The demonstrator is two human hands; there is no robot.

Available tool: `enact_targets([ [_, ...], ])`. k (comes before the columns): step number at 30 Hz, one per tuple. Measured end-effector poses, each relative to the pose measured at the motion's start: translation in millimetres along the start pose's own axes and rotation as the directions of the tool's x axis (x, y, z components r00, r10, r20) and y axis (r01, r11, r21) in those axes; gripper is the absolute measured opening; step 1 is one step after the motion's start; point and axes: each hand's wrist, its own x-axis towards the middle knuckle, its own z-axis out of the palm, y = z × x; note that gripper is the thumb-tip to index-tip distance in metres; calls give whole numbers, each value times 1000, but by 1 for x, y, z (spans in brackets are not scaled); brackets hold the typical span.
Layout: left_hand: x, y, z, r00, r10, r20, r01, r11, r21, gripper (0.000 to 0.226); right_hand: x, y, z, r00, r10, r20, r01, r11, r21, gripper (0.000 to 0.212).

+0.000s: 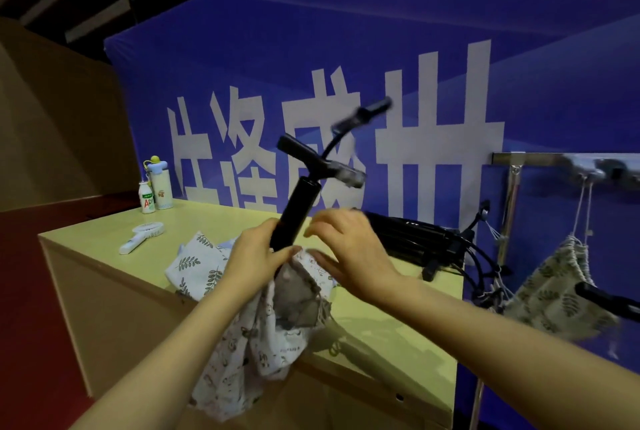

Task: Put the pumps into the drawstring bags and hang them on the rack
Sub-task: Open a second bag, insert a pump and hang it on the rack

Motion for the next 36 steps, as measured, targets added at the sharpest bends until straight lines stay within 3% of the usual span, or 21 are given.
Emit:
enact_targets([
  [1,1,-1,-2,1000,-23,-16,23,1000,-14,42,-7,-2,3,962,148,228,-174,980,100,38],
  [2,2,-2,-5,998,-51,-27,50,998,-39,43,-13,-3,9,855,242,458,-343,928,149,51],
  [3,2,-2,-7,996,-78,-37,75,994,-77,44,-17,-4,16,739,277,614,-444,886,135,61],
  [4,1,-1,-9,993,-106,-41,101,988,-120,44,-19,-5,23,667,283,689,-475,874,101,61],
  [5,0,-1,-11,991,-126,-45,118,981,-155,43,-20,-7,31,651,285,704,-466,882,73,52],
  [7,-3,-1,-15,988,-149,-49,137,972,-191,41,-15,-7,40,684,303,663,-469,879,83,29],
  [9,-6,-3,-19,982,-178,-56,163,965,-206,43,-7,-5,39,698,322,639,-555,807,199,27],
  [11,-9,-8,-21,970,-231,-71,210,952,-222,49,0,-3,30,680,321,659,-673,630,387,37],
  [14,-12,-17,-25,945,-319,-68,291,920,-261,58,8,-2,19,637,318,702,-768,341,543,33],
  [16,-14,-22,-23,935,-354,-33,331,901,-280,59,11,-1,18,613,330,718,-789,215,575,24],
  [20,-18,-24,-14,918,-394,-51,357,875,-328,37,14,-2,19,588,382,713,-772,0,636,24],
  [24,-18,-21,-12,912,-406,-58,344,835,-430,31,21,-7,22,587,410,698,-718,-136,683,21],
  [29,-27,-9,10,940,-330,82,328,817,-475,21,31,-17,25,605,401,687,-620,-303,723,18],
  [33,-22,-4,5,907,-315,278,420,663,-620,30,30,-8,19,559,471,682,-586,-357,727,21],
  [36,-20,0,-3,884,-332,330,465,535,-705,34,27,-2,16,527,472,707,-551,-444,707,24],
])
